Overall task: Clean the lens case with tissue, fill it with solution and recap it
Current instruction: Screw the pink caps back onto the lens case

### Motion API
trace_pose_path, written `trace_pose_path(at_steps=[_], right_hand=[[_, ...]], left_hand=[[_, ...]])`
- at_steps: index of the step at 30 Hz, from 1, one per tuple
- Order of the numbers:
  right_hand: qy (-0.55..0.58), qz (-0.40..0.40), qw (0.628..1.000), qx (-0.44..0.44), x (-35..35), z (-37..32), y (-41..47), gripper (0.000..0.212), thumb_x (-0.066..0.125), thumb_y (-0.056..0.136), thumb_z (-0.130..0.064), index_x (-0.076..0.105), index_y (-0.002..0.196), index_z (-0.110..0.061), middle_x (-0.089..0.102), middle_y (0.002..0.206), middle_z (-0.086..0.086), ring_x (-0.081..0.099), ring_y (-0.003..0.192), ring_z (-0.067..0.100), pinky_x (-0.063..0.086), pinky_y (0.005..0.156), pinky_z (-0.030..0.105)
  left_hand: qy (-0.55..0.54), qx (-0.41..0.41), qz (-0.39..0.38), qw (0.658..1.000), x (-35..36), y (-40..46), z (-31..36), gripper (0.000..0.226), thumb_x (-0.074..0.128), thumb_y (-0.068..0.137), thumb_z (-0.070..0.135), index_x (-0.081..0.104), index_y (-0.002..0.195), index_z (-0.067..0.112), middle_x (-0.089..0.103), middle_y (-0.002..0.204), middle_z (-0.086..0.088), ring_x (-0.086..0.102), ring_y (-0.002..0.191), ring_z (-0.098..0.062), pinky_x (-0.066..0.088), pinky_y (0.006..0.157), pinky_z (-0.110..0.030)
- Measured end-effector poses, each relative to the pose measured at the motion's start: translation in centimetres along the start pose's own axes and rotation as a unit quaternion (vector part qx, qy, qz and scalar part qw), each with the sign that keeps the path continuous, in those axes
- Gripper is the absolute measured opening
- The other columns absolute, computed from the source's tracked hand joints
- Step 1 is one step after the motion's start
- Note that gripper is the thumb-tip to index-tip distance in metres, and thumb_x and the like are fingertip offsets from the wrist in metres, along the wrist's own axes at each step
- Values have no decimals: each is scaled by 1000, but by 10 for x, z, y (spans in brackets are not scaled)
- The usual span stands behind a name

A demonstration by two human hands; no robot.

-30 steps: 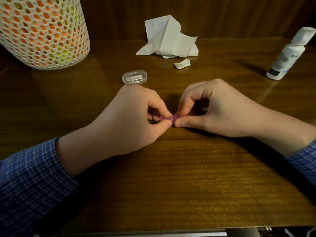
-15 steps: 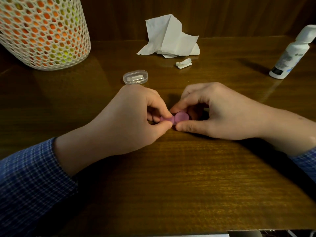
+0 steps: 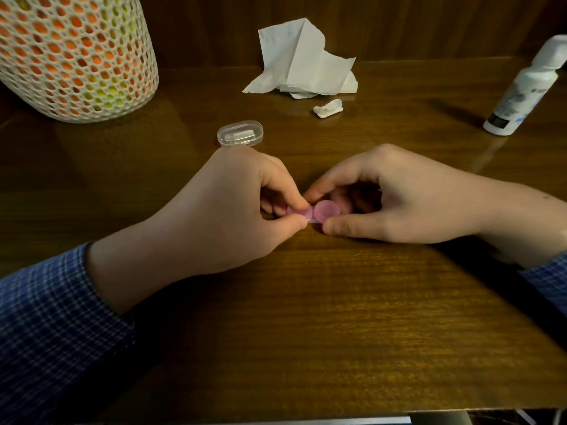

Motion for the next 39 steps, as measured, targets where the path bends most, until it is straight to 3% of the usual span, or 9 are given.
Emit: trace_pose_path(at_steps=[2, 4, 12, 19, 24, 30, 35, 39], right_hand=[[4, -6, 1000, 0, -2, 0, -1, 29, 68, 86, -44, 75, 111, -30, 74, 87, -7, 69, 77, 14, 58, 67, 37], [-2, 7, 1000, 0, -1, 0, -1, 26, 69, 86, -44, 77, 106, -30, 75, 88, -8, 70, 79, 14, 58, 69, 42], [-56, 70, 996, 15, 12, -5, -3, 24, 69, 87, -47, 77, 102, -30, 71, 80, -15, 65, 72, 2, 46, 58, 13], [-96, 96, 990, 29, 17, -6, -3, 21, 70, 91, -44, 75, 105, -29, 69, 82, -16, 60, 70, -1, 45, 60, 15], [-74, 67, 995, 22, 10, -5, -2, 25, 70, 92, -44, 75, 110, -29, 73, 91, -15, 65, 79, 0, 52, 67, 17], [-85, 87, 992, 19, 17, -3, -2, 20, 70, 91, -42, 74, 104, -28, 70, 88, -16, 61, 75, 0, 45, 64, 12], [-88, 86, 992, 22, 15, -5, -2, 21, 68, 91, -46, 73, 105, -30, 69, 88, -18, 61, 77, -2, 49, 65, 14], [-86, 55, 995, 5, 11, -1, 1, 22, 67, 92, -44, 72, 109, -31, 69, 90, -17, 62, 80, 0, 47, 65, 14]], left_hand=[[0, 3, 2, 1000, -1, 0, -1, 14, 80, 80, 31, 80, 95, 30, 72, 91, 18, 69, 83, 0, 58, 74, -23], [2, 1, -1, 1000, -1, 0, -1, 15, 78, 80, 34, 80, 95, 32, 72, 91, 19, 69, 85, 1, 58, 76, -23], [15, -3, 17, 1000, 0, 0, -1, 13, 80, 80, 33, 81, 93, 32, 72, 92, 20, 69, 86, 2, 59, 75, -23], [43, -15, 38, 998, 2, -3, 3, 9, 78, 83, 34, 81, 92, 34, 71, 93, 20, 68, 84, -3, 60, 76, -27], [16, -37, 30, 999, 1, -4, 2, 11, 80, 82, 34, 81, 93, 34, 71, 93, 19, 69, 86, -5, 60, 77, -28], [9, 11, 35, 999, 1, -2, -2, 11, 81, 83, 29, 82, 93, 28, 72, 93, 17, 70, 85, -3, 60, 74, -25], [-2, 33, 28, 999, -1, 1, -8, 13, 81, 83, 24, 82, 95, 24, 72, 93, 15, 70, 85, -3, 60, 72, -25], [-44, 30, -8, 999, -7, 4, -12, 14, 76, 83, 35, 81, 93, 26, 74, 90, 13, 71, 83, -4, 61, 69, -25]])
Point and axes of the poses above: each hand's wrist, its own y-axis towards the middle knuckle, its own x-axis out of the palm, z = x × y, the point moved 2 cm from there along y, towards the middle knuckle
